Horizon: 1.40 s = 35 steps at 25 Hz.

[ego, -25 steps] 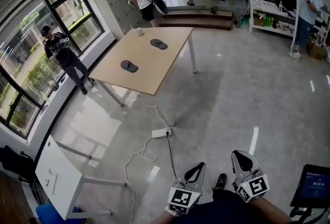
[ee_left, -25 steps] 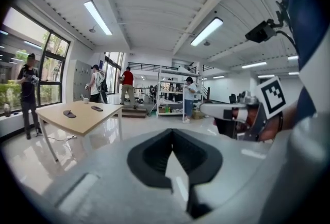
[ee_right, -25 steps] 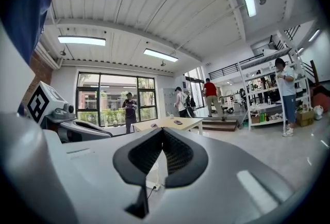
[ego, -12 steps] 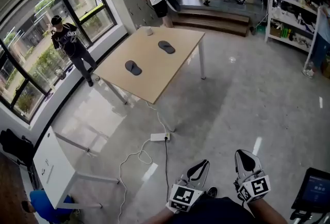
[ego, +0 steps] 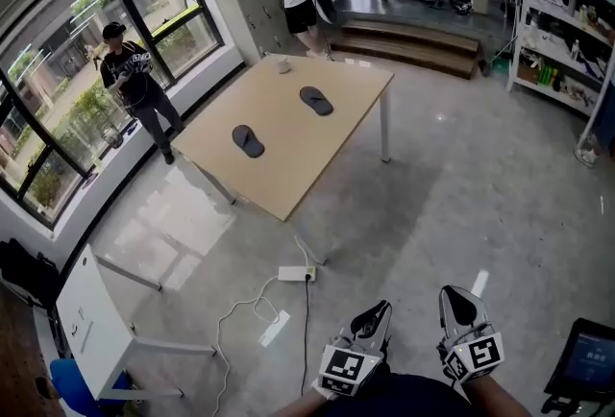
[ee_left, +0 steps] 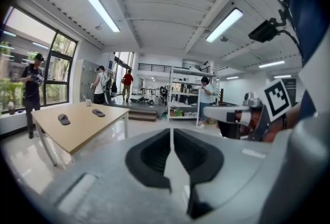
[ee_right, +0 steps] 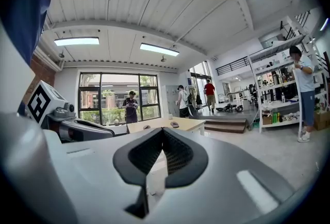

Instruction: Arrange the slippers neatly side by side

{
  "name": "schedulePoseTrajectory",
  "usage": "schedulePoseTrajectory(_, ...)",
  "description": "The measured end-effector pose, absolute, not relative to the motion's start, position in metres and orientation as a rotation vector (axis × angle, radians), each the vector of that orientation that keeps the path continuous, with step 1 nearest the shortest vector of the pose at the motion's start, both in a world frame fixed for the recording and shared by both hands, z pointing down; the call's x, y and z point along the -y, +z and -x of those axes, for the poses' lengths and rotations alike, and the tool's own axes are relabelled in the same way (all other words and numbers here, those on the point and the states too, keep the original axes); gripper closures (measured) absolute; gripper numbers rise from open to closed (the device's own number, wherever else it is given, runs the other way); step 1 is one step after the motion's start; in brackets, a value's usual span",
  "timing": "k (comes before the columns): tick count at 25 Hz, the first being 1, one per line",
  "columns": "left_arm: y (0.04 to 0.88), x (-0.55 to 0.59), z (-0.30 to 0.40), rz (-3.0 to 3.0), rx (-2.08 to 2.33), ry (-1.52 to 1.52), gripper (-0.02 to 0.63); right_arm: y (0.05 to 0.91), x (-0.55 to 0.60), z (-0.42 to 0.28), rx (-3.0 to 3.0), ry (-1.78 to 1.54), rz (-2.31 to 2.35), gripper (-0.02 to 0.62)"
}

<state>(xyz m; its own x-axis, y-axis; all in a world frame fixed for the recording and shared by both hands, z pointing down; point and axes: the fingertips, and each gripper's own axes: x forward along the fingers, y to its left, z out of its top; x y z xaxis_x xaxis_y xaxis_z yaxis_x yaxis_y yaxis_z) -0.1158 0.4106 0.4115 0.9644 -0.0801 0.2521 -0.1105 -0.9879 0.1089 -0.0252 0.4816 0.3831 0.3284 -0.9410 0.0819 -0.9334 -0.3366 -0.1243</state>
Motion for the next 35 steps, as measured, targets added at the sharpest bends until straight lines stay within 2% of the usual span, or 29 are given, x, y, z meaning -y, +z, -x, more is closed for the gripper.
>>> schedulePoseTrajectory(9, 0.404, -0.306, 0.046, -2.981, 0.159, 0.323, 0.584, 0.378, -0.383, -0.045, -1.793, -0.220, 2.544, 0.584)
schedulePoseTrajectory(16, 0.403, -0.230, 0.030, -2.957, 0.250, 0.290, 0.580, 0.380, -0.309, -0.076, -1.844, -0.247, 2.511, 0.584)
schedulePoseTrajectory(25, 0.416, -0.160, 0.009, -2.905, 0.460, 0.324, 0.580, 0.400, -0.216, -0.109, -2.081, -0.288, 2.394, 0.584)
schedulePoseTrajectory(35, 0.420, -0.072, -0.061, -2.834, 0.742, 0.388, 0.575, 0.410, -0.112, -0.193, -2.300, -0.345, 2.170, 0.584)
